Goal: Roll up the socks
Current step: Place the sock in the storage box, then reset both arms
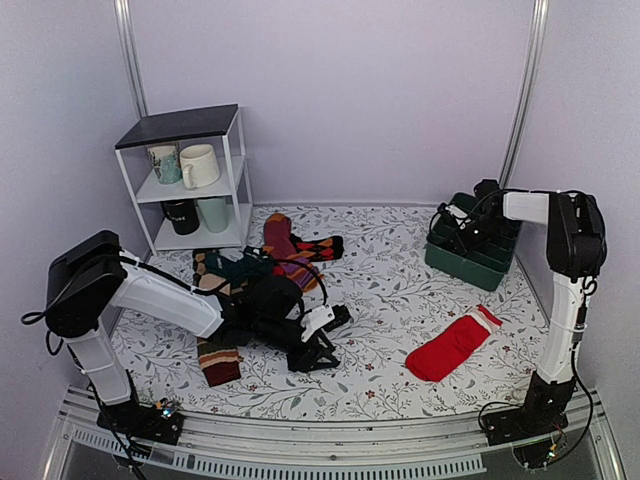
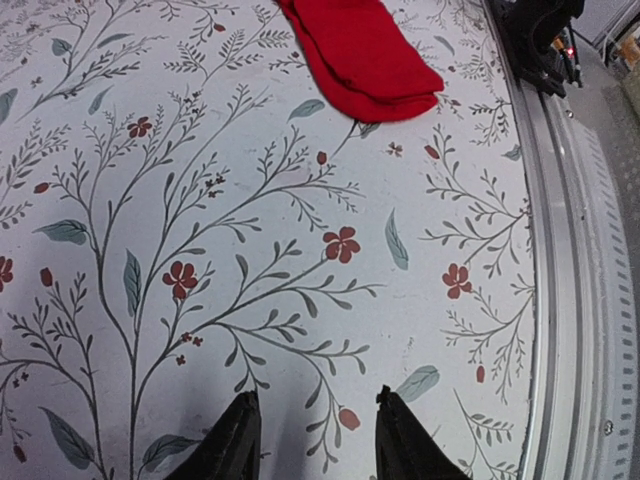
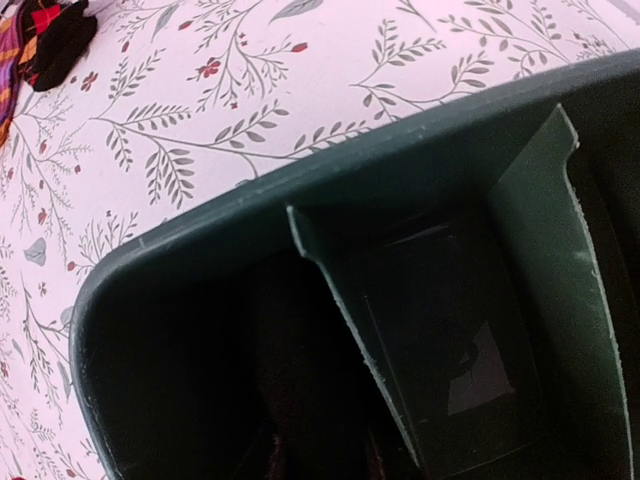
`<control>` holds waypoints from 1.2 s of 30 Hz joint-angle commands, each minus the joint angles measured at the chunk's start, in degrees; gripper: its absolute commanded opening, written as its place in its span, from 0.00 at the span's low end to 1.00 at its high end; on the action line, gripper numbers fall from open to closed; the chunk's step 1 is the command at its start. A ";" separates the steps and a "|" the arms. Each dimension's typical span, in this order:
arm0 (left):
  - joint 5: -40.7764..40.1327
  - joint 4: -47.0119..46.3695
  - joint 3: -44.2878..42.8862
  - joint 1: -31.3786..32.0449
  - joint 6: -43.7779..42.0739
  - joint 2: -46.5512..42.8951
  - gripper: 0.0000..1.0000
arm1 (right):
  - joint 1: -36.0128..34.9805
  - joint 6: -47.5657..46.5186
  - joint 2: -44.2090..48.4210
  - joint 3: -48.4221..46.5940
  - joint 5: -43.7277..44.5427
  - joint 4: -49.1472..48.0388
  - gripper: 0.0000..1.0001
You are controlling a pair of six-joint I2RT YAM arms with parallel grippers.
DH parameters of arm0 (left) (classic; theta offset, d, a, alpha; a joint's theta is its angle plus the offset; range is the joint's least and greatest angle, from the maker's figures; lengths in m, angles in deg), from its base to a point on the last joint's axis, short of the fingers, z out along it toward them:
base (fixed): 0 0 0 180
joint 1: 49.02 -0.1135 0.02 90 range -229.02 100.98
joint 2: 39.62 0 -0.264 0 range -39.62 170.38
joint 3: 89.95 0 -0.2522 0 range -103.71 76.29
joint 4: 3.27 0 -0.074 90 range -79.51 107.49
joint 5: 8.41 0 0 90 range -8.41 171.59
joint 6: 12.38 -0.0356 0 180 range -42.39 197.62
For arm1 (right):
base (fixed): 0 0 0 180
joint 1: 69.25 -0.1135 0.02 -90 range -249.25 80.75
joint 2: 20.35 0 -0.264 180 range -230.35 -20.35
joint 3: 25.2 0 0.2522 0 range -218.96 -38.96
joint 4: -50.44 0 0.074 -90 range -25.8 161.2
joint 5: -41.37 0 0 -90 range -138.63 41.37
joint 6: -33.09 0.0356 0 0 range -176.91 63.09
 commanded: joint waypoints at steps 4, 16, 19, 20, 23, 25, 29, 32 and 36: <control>-0.04 1.00 -0.81 -0.71 -1.28 0.70 0.39 | 0.52 2.83 -0.80 -0.17 3.47 0.87 0.31; -0.85 1.53 -0.95 -0.71 -1.75 0.20 0.39 | 0.45 4.23 5.58 -1.42 -0.54 0.95 0.40; -1.11 1.53 -0.86 -0.72 -1.74 -0.14 0.39 | 0.49 4.73 7.93 -1.48 -1.16 0.39 0.41; -1.16 1.53 -0.78 -0.70 -1.73 -0.23 0.39 | 0.48 4.86 8.70 -1.41 -1.14 0.28 0.42; -1.74 1.56 -0.49 -0.72 -1.80 -0.76 0.39 | 0.55 5.62 10.38 -1.31 -0.76 0.32 0.44; -2.39 1.89 -0.40 -0.74 -1.92 -1.17 0.40 | 0.56 6.13 11.44 -1.30 -0.30 0.50 0.45; -3.79 1.64 0.21 -0.68 -2.19 -2.52 0.41 | 0.50 7.51 14.09 -0.70 0.22 0.71 0.49; -4.77 0.42 0.99 -0.79 -1.70 -3.57 0.42 | 0.57 9.37 18.28 1.82 -0.07 -1.29 0.59; -5.58 -1.09 1.68 -0.78 -0.95 -4.59 0.43 | 0.52 13.66 25.44 7.85 -0.66 -5.80 0.99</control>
